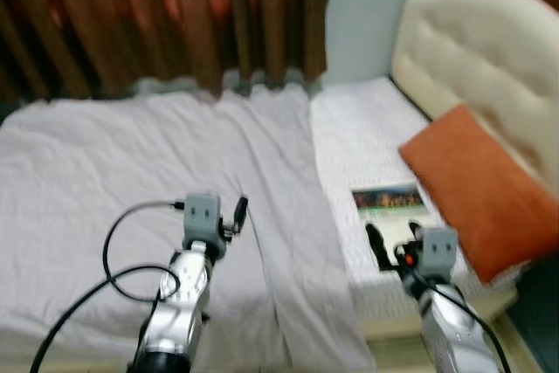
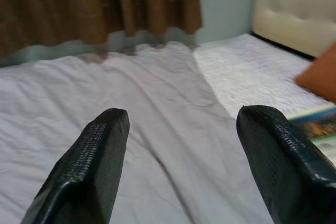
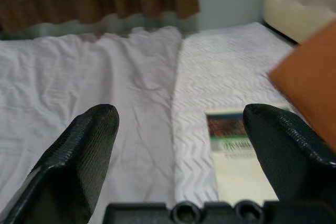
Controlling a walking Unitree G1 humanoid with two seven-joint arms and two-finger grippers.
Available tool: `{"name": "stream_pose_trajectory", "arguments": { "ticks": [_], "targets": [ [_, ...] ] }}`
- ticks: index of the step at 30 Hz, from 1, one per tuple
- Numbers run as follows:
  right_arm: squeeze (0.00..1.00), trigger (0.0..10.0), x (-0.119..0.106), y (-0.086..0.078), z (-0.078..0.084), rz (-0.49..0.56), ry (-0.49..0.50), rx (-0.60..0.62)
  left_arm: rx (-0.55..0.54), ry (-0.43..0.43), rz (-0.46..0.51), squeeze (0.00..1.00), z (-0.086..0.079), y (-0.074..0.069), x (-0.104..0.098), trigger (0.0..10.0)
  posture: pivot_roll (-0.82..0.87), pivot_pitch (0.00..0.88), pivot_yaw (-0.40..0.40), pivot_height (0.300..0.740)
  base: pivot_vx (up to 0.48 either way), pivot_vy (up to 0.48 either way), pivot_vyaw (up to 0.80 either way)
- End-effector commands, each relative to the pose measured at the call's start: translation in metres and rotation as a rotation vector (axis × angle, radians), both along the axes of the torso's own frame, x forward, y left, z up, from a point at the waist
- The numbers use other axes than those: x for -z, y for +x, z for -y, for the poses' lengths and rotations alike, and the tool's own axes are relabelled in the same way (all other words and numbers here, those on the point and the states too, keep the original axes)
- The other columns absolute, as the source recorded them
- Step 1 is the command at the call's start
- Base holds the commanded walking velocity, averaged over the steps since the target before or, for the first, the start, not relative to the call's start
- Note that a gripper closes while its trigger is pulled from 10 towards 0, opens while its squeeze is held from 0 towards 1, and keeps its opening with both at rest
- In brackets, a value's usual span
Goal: Clean up the room
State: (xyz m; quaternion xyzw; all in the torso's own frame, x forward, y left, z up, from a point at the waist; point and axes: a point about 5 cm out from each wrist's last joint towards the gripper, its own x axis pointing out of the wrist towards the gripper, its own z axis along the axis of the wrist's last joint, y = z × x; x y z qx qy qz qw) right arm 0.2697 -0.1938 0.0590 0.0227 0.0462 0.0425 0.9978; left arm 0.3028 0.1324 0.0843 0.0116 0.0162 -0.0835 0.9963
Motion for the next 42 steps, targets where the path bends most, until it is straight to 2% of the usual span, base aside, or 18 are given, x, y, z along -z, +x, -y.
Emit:
{"name": "stream_pose_trajectory", "arguments": {
  "ticks": [1,11,14,15,16,17,18,20,21,23,25,26,27,28,30,34,37,42],
  "targets": [
    [0.0,10.0,0.001,0.002,-0.012,-0.006,0.007,-0.033,-0.03,0.019,0.005,0.0,-0.012,0.001,-0.003,10.0,0.04,0.001,0.013,0.74,0.48,0.0,0.5],
    [0.0,10.0,0.005,-0.002,-0.009,-0.023,-0.018,0.009,0.019,0.055,0.008,0.0,-0.013,0.006,-0.009,10.0,0.04,0.036,0.024,0.74,0.48,0.0,0.05],
    [0.0,10.0,0.006,0.003,-0.012,-0.03,-0.014,0.007,0.027,0.066,0.012,0.0,-0.015,0.008,-0.012,10.0,0.04,0.047,0.029,0.74,0.289,0.0,0.0],
    [0.0,10.0,0.007,0.013,-0.015,-0.043,0.003,0.014,0.045,0.08,0.018,0.0,-0.017,0.008,-0.016,10.0,0.06,0.093,0.045,0.74,0.0,0.0,0.0],
    [0.0,10.0,0.007,0.013,-0.015,-0.043,0.003,0.014,0.045,0.08,0.018,0.0,-0.017,0.008,-0.016,10.0,0.06,0.093,0.045,0.74,0.0,0.0,0.0],
    [0.0,10.0,0.007,0.022,-0.018,-0.061,0.015,0.021,0.052,0.087,0.018,0.0,-0.02,0.008,-0.019,10.0,0.08,0.146,0.06,0.74,0.0,0.0,0.0],
    [0.0,10.0,0.006,0.039,-0.023,-0.091,0.044,0.041,0.078,0.109,0.028,0.0,-0.022,0.007,-0.026,10.0,0.12,0.216,0.087,0.74,0.0,0.0,0.0],
    [0.0,10.0,0.006,0.039,-0.023,-0.091,0.044,0.041,0.078,0.109,0.028,0.0,-0.022,0.007,-0.026,10.0,0.12,0.216,0.087,0.74,0.0,0.0,0.0],
    [0.0,10.0,0.001,0.052,-0.029,-0.104,0.084,0.06,0.125,0.121,0.051,0.0,-0.023,0.001,-0.04,10.0,0.18,0.319,0.118,0.74,0.0,0.0,0.0],
    [0.0,10.0,-0.001,0.056,-0.031,-0.108,0.1,0.066,0.146,0.119,0.057,0.0,-0.022,-0.001,-0.045,10.0,0.18,0.319,0.118,0.74,0.0,0.0,0.0],
    [0.0,10.0,-0.003,0.068,-0.04,-0.139,0.122,0.069,0.209,0.131,0.077,0.0,-0.018,-0.007,-0.059,10.0,0.23,0.426,0.127,0.74,0.0,0.0,0.0],
    [0.0,10.0,-0.003,0.068,-0.04,-0.139,0.122,0.069,0.209,0.131,0.077,0.0,-0.018,-0.007,-0.059,10.0,0.23,0.426,0.127,0.74,0.0,0.0,0.0],
    [0.0,10.0,-0.005,0.073,-0.045,-0.151,0.12,0.068,0.23,0.133,0.081,0.0,-0.017,-0.009,-0.065,10.0,0.27,0.484,0.124,0.74,0.0,0.0,0.0],
    [0.0,10.0,-0.005,0.073,-0.045,-0.151,0.12,0.068,0.23,0.133,0.081,0.0,-0.017,-0.009,-0.065,10.0,0.27,0.484,0.124,0.74,0.0,0.0,0.0],
    [0.0,10.0,-0.012,0.082,-0.052,-0.152,0.1,0.072,0.233,0.136,0.074,0.0,-0.021,-0.018,-0.074,10.0,0.3,0.561,0.123,0.74,0.0,0.0,0.0],
    [0.0,10.0,-0.016,0.088,-0.059,-0.154,0.058,0.069,0.206,0.143,0.041,0.0,-0.031,-0.028,-0.073,10.0,0.32,0.586,0.122,0.74,0.0,0.0,0.0],
    [0.0,10.0,-0.019,0.091,-0.064,-0.149,-0.007,0.073,0.168,0.16,0.007,0.0,-0.048,-0.052,-0.077,10.0,0.35,0.608,0.134,0.74,0.0,0.0,0.0],
    [0.0,10.0,-0.018,0.09,-0.063,-0.153,-0.003,0.083,0.169,0.167,-0.001,0.0,-0.051,-0.058,-0.079,10.0,0.36,0.618,0.141,0.74,0.0,0.0,0.0]
  ]
}}
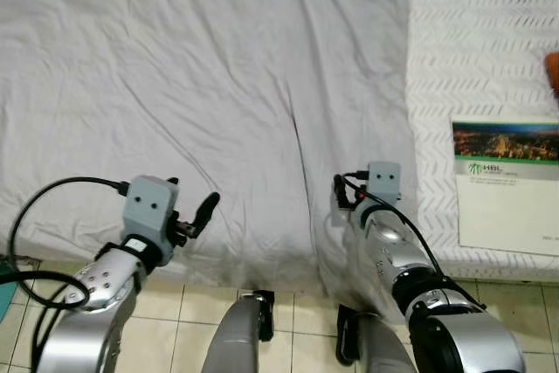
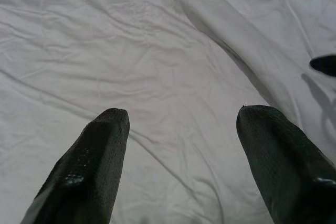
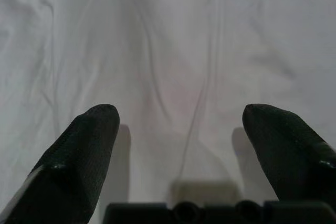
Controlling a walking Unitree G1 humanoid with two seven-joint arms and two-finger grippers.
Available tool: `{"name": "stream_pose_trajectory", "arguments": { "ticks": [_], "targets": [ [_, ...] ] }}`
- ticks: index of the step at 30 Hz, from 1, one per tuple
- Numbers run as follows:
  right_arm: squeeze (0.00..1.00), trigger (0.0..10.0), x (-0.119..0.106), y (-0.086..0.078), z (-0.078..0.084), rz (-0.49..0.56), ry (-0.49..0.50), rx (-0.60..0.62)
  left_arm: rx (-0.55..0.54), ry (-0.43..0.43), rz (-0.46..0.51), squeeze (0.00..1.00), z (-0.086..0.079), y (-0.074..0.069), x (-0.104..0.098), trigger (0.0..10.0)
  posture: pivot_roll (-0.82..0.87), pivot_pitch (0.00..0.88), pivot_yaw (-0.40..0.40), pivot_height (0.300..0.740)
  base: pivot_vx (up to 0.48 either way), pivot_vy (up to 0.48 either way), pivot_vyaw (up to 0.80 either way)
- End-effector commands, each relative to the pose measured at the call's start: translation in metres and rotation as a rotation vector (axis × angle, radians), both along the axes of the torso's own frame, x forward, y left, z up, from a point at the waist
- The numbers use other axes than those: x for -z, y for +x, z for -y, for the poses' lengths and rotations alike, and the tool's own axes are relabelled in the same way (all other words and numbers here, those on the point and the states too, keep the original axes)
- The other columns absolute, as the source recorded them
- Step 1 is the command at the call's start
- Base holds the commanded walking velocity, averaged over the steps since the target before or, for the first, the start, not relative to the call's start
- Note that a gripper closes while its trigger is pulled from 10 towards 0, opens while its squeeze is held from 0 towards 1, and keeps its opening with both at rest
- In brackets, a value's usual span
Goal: Clean up the room
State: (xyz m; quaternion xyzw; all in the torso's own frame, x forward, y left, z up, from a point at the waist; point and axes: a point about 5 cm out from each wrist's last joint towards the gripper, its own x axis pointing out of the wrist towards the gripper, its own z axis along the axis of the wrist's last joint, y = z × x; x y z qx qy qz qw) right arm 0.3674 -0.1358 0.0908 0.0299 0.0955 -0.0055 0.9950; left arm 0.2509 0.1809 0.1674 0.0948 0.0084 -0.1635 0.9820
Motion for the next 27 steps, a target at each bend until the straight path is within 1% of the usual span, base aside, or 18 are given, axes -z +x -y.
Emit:
{"name": "stream_pose_trajectory", "arguments": {
  "ticks": [1,4,5,6,9,10,11,12,14,15,16,17,19,20,21,22,24,27],
  "targets": [
    [0.0,10.0,0.017,-0.008,-0.005,-0.065,0.012,-0.001,0.008,0.013,-0.035,0.0,-0.002,-0.011,0.002,10.0,0.37,0.628,0.147,0.74,0.0,0.0,0.0],
    [0.0,10.0,0.029,-0.014,0.006,-0.124,0.016,0.04,0.038,0.018,-0.06,0.0,0.002,-0.019,0.001,10.0,0.37,0.647,0.15,0.74,0.0,0.0,0.0],
    [0.0,10.0,0.034,-0.018,0.017,-0.148,-0.012,0.071,0.049,0.016,-0.075,0.0,0.005,-0.023,0.001,10.0,0.37,0.655,0.152,0.74,0.0,0.0,0.0],
    [0.0,10.0,0.034,-0.018,0.017,-0.148,-0.012,0.071,0.049,0.016,-0.075,0.0,0.005,-0.023,0.001,10.0,0.37,0.655,0.152,0.74,0.0,0.0,0.0],
    [0.0,10.0,0.04,-0.023,0.035,-0.168,-0.092,0.112,0.063,0.014,-0.1,0.0,0.007,-0.03,0.0,10.0,0.37,0.654,0.155,0.74,0.0,0.0,0.0],
    [0.0,10.0,0.04,-0.023,0.035,-0.168,-0.092,0.112,0.063,0.014,-0.1,0.0,0.007,-0.03,0.0,10.0,0.37,0.654,0.155,0.74,0.0,0.0,0.0],
    [0.0,10.0,0.043,-0.027,0.046,-0.184,-0.121,0.137,0.068,0.015,-0.11,0.0,0.007,-0.033,0.0,10.0,0.38,0.652,0.166,0.74,0.0,0.0,0.0],
    [0.0,10.0,0.043,-0.027,0.046,-0.184,-0.121,0.137,0.068,0.015,-0.11,0.0,0.007,-0.033,0.0,10.0,0.38,0.652,0.166,0.74,0.0,0.0,0.0],
    [0.0,10.0,0.05,-0.036,0.074,-0.226,-0.163,0.214,0.076,0.017,-0.128,0.0,0.006,-0.037,0.0,10.0,0.37,0.65,0.169,0.74,0.0,0.0,0.0],
    [0.0,10.0,0.05,-0.036,0.074,-0.226,-0.163,0.214,0.076,0.017,-0.128,0.0,0.006,-0.037,0.0,10.0,0.37,0.65,0.169,0.74,0.0,0.0,0.0],
    [0.0,10.0,0.054,-0.044,0.093,-0.253,-0.188,0.27,0.079,0.018,-0.135,0.0,0.006,-0.037,0.0,10.0,0.36,0.653,0.166,0.74,0.0,0.0,0.0],
    [0.0,10.0,0.054,-0.044,0.093,-0.253,-0.188,0.27,0.079,0.018,-0.135,0.0,0.006,-0.037,0.0,10.0,0.36,0.653,0.166,0.74,0.0,0.0,0.0],
    [0.0,10.0,0.059,-0.059,0.128,-0.298,-0.239,0.355,0.084,0.015,-0.148,0.0,0.007,-0.037,0.0,10.0,0.34,0.647,0.164,0.74,0.0,0.0,0.0],
    [0.0,10.0,0.059,-0.059,0.128,-0.298,-0.239,0.355,0.084,0.015,-0.148,0.0,0.007,-0.037,0.0,10.0,0.34,0.647,0.164,0.74,0.0,0.0,0.0],
    [0.0,10.0,0.061,-0.07,0.147,-0.317,-0.27,0.404,0.089,0.01,-0.158,0.0,0.009,-0.037,0.001,10.0,0.31,0.646,0.152,0.74,0.0,0.0,0.0],
    [0.0,10.0,0.059,-0.071,0.151,-0.304,-0.264,0.417,0.09,0.009,-0.16,0.0,0.01,-0.038,0.001,10.0,0.31,0.646,0.149,0.74,0.0,0.0,0.0],
    [0.0,10.0,0.048,-0.06,0.144,-0.217,-0.222,0.388,0.09,0.003,-0.161,0.0,0.011,-0.039,0.001,10.0,0.31,0.646,0.147,0.74,0.0,0.0,0.0],
    [0.0,10.0,0.031,-0.043,0.127,-0.085,-0.235,0.314,0.088,-0.004,-0.162,0.0,0.013,-0.04,0.002,10.0,0.29,0.65,0.137,0.74,0.0,0.0,0.0]
  ]
}}
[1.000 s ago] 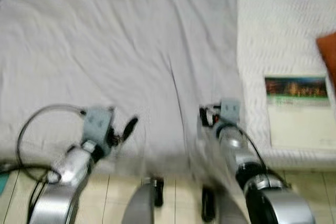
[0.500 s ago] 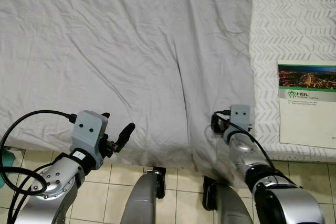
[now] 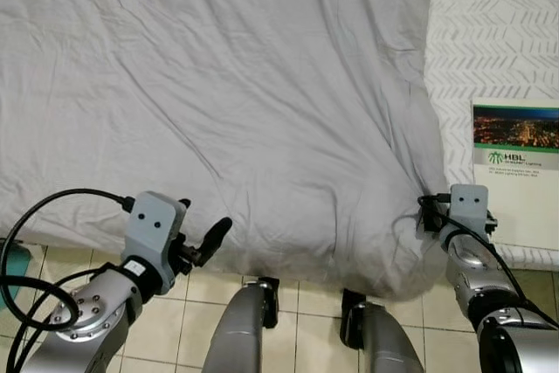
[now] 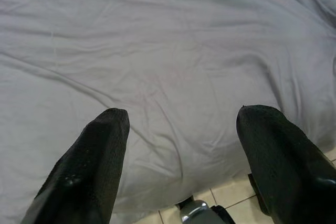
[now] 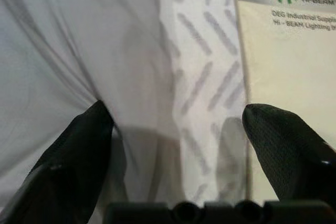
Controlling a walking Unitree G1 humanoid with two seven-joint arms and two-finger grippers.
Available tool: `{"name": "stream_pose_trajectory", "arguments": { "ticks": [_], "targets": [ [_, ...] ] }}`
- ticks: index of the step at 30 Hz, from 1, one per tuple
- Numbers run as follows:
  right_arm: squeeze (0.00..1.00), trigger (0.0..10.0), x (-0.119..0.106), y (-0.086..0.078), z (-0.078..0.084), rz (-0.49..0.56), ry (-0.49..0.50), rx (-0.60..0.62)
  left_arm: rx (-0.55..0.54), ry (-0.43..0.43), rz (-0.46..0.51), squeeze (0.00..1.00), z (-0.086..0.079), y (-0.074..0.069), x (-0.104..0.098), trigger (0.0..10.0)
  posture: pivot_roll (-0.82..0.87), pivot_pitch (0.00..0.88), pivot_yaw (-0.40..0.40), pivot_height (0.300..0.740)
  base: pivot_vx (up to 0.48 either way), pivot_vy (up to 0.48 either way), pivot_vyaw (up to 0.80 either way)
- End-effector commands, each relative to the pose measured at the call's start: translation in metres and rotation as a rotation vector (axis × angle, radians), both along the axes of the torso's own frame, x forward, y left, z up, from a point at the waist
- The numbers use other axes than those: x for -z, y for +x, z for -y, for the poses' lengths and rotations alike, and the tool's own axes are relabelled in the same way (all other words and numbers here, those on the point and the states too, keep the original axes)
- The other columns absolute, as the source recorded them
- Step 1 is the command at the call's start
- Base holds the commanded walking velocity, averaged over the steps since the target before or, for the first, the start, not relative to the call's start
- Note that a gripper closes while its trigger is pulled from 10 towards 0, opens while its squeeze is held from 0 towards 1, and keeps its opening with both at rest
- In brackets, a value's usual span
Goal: Clean up the room
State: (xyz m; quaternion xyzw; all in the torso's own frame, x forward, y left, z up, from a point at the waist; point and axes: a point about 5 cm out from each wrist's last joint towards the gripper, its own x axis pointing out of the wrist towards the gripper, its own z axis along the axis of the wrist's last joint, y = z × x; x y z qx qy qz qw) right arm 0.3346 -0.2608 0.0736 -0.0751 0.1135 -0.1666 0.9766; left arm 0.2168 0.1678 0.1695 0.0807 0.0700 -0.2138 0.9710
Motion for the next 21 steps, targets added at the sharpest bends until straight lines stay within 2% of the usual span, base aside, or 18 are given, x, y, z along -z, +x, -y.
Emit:
{"name": "stream_pose_trajectory", "arguments": {
  "ticks": [1,2,3,4,5,6,7,8,12,13,14,15,16,18,19,20,21],
  "targets": [
    [0.0,10.0,0.006,-0.006,-0.003,0.015,-0.022,-0.011,-0.003,0.001,-0.028,0.0,0.001,-0.007,0.004,10.0,0.29,0.65,0.134,0.74,0.0,0.0,0.0],
    [0.0,10.0,-0.005,0.0,-0.01,0.098,-0.067,-0.05,-0.001,-0.003,-0.032,0.0,0.003,-0.009,0.005,10.0,0.28,0.65,0.13,0.74,0.0,0.0,0.0],
    [0.0,10.0,-0.005,0.0,-0.01,0.098,-0.067,-0.05,-0.001,-0.003,-0.032,0.0,0.003,-0.009,0.005,10.0,0.28,0.65,0.13,0.74,0.0,0.0,0.0],
    [0.0,10.0,-0.018,0.002,-0.01,0.164,-0.188,-0.037,0.002,-0.006,-0.036,0.0,0.005,-0.012,0.005,10.0,0.28,0.651,0.128,0.74,0.0,0.0,0.0],
    [0.0,10.0,-0.028,0.001,-0.004,0.216,-0.28,0.026,0.002,-0.007,-0.041,0.0,0.005,-0.014,0.006,10.0,0.28,0.652,0.123,0.74,0.0,0.0,0.0],
    [0.0,10.0,-0.028,0.001,-0.004,0.216,-0.28,0.026,0.002,-0.007,-0.041,0.0,0.005,-0.014,0.006,10.0,0.28,0.652,0.123,0.74,0.0,0.0,0.0],
    [0.0,10.0,-0.044,-0.002,-0.002,0.314,-0.376,0.078,0.002,-0.01,-0.051,0.0,0.006,-0.017,0.007,10.0,0.28,0.649,0.119,0.74,0.0,0.0,0.0],
    [0.0,10.0,-0.05,-0.003,-0.005,0.354,-0.396,0.078,0.002,-0.011,-0.055,0.0,0.006,-0.019,0.008,10.0,0.28,0.649,0.119,0.74,0.0,0.0,0.0],
    [0.0,10.0,-0.058,-0.002,-0.027,0.455,-0.284,0.021,-0.003,-0.017,-0.064,0.0,0.008,-0.021,0.009,10.0,0.27,0.651,0.11,0.74,0.0,0.0,0.0],
    [0.0,10.0,-0.06,-0.001,-0.045,0.492,-0.248,-0.02,-0.003,-0.021,-0.067,0.0,0.01,-0.023,0.009,10.0,0.27,0.649,0.107,0.74,0.0,0.0,0.0],
    [0.0,10.0,-0.06,-0.001,-0.045,0.492,-0.248,-0.02,-0.003,-0.021,-0.067,0.0,0.01,-0.023,0.009,10.0,0.27,0.649,0.107,0.74,0.0,0.0,0.0],
    [0.0,10.0,-0.056,-0.001,-0.059,0.499,-0.223,-0.039,-0.001,-0.025,-0.071,0.0,0.011,-0.023,0.01,10.0,0.26,0.647,0.102,0.74,0.0,0.0,0.0],
    [0.0,10.0,-0.055,-0.002,-0.063,0.497,-0.227,-0.038,-0.001,-0.027,-0.072,0.0,0.012,-0.023,0.011,10.0,0.26,0.646,0.1,0.74,0.0,0.0,0.0],
    [0.0,10.0,-0.047,-0.004,-0.081,0.476,-0.213,-0.097,0.0,-0.028,-0.074,0.0,0.014,-0.024,0.011,10.0,0.26,0.643,0.1,0.74,0.0,0.0,0.0],
    [0.0,10.0,-0.04,-0.005,-0.097,0.461,-0.154,-0.152,0.0,-0.03,-0.075,0.0,0.015,-0.024,0.011,10.0,0.26,0.643,0.101,0.74,0.0,0.0,0.0],
    [0.0,10.0,-0.04,-0.005,-0.097,0.461,-0.154,-0.152,0.0,-0.03,-0.075,0.0,0.015,-0.024,0.011,10.0,0.26,0.643,0.101,0.74,0.0,0.0,0.0],
    [0.0,10.0,-0.034,-0.006,-0.113,0.44,-0.088,-0.215,0.0,-0.03,-0.075,0.0,0.015,-0.024,0.011,10.0,0.26,0.647,0.1,0.74,0.0,0.0,0.0]
  ]
}}
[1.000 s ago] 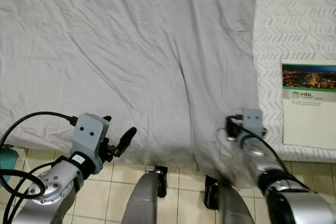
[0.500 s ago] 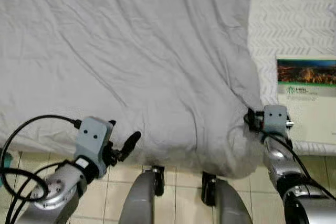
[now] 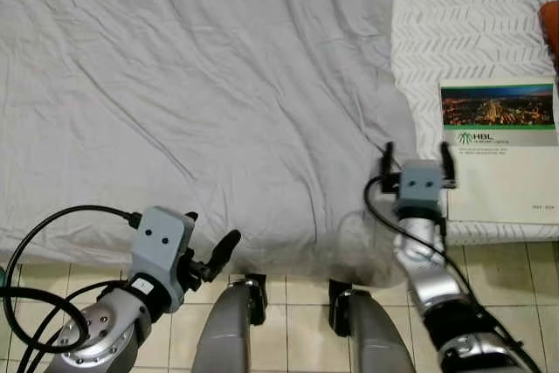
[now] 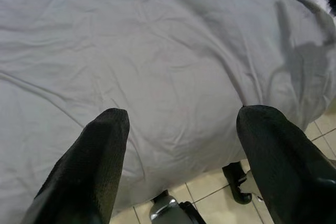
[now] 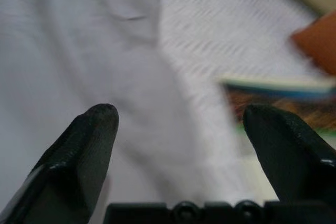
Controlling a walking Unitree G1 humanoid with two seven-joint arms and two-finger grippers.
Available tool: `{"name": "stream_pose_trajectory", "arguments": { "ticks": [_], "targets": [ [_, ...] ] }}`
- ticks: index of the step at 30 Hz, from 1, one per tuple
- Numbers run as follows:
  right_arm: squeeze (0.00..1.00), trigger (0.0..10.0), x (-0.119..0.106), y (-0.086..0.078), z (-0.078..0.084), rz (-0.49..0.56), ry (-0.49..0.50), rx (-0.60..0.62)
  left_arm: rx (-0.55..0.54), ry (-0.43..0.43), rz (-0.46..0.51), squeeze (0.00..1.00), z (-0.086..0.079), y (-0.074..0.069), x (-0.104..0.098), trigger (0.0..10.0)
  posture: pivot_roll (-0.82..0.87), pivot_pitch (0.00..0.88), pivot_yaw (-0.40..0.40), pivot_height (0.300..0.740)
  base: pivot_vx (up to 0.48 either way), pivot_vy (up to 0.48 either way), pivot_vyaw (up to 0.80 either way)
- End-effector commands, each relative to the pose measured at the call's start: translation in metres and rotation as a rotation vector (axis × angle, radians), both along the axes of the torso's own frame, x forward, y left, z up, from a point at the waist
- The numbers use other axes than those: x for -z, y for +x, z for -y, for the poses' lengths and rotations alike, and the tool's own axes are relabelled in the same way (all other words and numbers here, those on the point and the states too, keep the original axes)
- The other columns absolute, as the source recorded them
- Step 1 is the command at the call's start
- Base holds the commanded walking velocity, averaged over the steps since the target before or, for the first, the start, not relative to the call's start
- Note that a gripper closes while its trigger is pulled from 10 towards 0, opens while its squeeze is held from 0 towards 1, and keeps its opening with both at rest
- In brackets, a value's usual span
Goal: Clean up the room
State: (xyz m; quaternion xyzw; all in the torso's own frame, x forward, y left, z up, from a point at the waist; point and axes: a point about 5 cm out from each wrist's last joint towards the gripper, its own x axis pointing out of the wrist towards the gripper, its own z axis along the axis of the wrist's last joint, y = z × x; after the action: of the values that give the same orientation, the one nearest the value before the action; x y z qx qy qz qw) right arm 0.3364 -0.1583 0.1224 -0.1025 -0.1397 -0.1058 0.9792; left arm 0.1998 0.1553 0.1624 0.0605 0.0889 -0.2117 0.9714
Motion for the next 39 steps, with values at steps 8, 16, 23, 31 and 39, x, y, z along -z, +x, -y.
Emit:
{"name": "stream_pose_trajectory", "arguments": {
  "ticks": [8,16,23,31,39],
  "targets": [
    [0.0,10.0,0.081,-0.029,-0.048,-0.369,0.134,-0.206,0.004,0.006,-0.035,0.0,0.003,-0.011,0.003,10.0,0.28,0.658,0.108,0.74,0.0,0.0,0.0],
    [0.0,10.0,0.144,-0.066,-0.003,-0.774,0.088,-0.088,0.011,0.013,-0.033,0.0,0.003,-0.011,0.002,10.0,0.3,0.65,0.125,0.74,0.0,0.0,0.0],
    [0.0,10.0,0.155,-0.088,0.069,-0.898,0.043,0.135,0.022,0.021,-0.037,0.0,0.001,-0.008,0.003,10.0,0.29,0.643,0.122,0.74,0.0,0.0,0.0],
    [0.0,10.0,0.135,-0.087,0.111,-0.781,-0.017,0.191,0.039,0.03,-0.024,0.0,0.011,0.002,0.023,10.0,0.21,0.555,0.06,0.74,0.0,0.0,0.0],
    [0.0,10.0,0.108,-0.08,0.084,-0.476,0.213,0.049,0.01,0.035,-0.066,0.0,0.021,0.024,0.076,10.0,0.02,0.287,-0.025,0.74,0.0,0.0,0.0]
  ]
}}
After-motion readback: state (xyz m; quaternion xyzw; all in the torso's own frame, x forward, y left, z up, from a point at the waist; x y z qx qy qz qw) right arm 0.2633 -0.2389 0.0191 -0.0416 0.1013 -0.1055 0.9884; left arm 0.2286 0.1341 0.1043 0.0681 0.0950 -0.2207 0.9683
